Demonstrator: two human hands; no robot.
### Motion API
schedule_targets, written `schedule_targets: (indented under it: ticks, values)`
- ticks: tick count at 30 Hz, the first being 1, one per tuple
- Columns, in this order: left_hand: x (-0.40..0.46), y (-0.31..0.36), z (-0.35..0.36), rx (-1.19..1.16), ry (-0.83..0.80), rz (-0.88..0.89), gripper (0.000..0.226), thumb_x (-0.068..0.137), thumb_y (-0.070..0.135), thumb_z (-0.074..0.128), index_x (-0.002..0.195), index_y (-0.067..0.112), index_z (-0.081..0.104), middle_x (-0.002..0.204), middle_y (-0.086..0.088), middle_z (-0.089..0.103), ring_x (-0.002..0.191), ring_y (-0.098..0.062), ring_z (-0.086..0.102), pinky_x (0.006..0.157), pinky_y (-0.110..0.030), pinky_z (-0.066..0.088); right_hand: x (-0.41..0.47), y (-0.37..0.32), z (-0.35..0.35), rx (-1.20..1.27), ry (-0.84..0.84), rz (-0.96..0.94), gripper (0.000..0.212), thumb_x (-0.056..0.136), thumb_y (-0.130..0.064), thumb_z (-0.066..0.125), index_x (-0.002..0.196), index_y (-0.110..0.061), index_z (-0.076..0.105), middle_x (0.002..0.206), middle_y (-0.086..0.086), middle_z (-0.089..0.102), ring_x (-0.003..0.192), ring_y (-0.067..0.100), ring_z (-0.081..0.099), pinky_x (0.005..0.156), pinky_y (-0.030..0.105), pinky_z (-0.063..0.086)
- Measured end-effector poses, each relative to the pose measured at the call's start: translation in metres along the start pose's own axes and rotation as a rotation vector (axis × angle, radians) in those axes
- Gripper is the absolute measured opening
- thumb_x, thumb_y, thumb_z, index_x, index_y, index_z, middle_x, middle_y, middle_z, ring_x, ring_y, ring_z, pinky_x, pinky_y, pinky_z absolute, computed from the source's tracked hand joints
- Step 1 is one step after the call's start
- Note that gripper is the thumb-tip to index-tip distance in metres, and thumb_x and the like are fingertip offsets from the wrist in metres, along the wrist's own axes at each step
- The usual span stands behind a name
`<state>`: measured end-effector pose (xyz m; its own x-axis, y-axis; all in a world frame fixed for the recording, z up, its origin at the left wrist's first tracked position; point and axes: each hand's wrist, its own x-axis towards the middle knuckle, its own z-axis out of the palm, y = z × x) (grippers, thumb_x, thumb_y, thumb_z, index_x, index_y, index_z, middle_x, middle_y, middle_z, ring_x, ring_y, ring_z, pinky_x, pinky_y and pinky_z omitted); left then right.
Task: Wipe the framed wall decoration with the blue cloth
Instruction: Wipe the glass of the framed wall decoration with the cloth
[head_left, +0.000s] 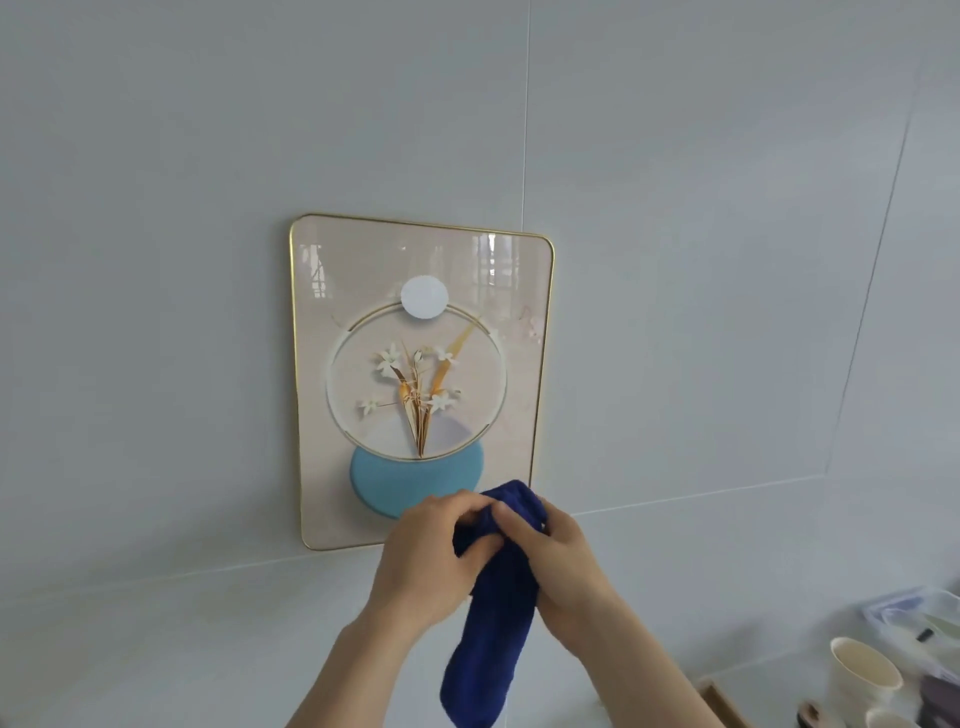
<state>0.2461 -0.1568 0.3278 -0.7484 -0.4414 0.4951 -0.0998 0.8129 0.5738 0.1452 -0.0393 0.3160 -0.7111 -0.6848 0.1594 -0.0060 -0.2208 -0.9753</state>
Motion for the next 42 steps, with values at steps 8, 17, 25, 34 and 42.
schedule_targets:
  ticks: [8,17,25,34,42]
  values:
    - [0.046,-0.017,-0.015,0.444,0.37,0.267,0.052,0.091,0.031,0.063,0.142,0.024,0.053,0.149,0.003,0.054,0.142,-0.021,0.043,0.123,-0.042,0.03,0.057,-0.045,-0.018,-0.313,0.407,-0.432,0.034,0.098,-0.012,0.066,0.131,-0.021,0.061,0.115,-0.011,0.068,0.105,-0.013,0.061,0.084,0.005,0.045]
    - [0.106,-0.052,0.001,0.808,0.387,0.35,0.064,0.101,0.021,0.048,0.16,0.025,0.026,0.172,0.0,0.018,0.16,-0.025,0.006,0.13,-0.052,0.011,0.141,-0.042,-0.005,-0.804,0.454,-1.063,0.046,0.096,-0.008,0.068,0.141,-0.011,0.061,0.134,0.012,0.064,0.121,0.027,0.062,0.102,0.039,0.053]
    - [0.126,-0.084,0.017,0.84,0.558,0.439,0.055,0.108,0.025,0.035,0.162,0.025,0.023,0.171,0.003,0.016,0.16,-0.024,0.01,0.131,-0.046,0.004,0.169,0.043,-0.005,-0.961,0.427,-1.21,0.043,0.106,-0.019,0.05,0.148,-0.01,0.053,0.16,0.021,0.041,0.157,0.036,0.028,0.127,0.06,0.028]
    - [0.133,-0.088,0.028,0.809,0.716,0.484,0.064,0.099,0.018,0.048,0.16,0.026,0.03,0.168,0.001,0.027,0.157,-0.026,0.023,0.13,-0.047,0.013,0.146,0.136,-0.05,-1.199,0.211,-1.218,0.081,0.078,0.024,0.068,0.147,-0.016,0.055,0.16,0.015,0.045,0.156,0.033,0.033,0.12,0.06,0.04]
    - [0.129,-0.083,0.022,0.811,0.639,0.453,0.065,0.1,0.017,0.047,0.161,0.027,0.026,0.17,0.002,0.022,0.159,-0.025,0.017,0.131,-0.047,0.009,0.111,0.13,-0.068,-1.342,0.148,-1.134,0.05,0.111,-0.002,0.026,0.133,-0.014,0.07,0.151,0.008,0.059,0.146,0.029,0.05,0.109,0.052,0.054]
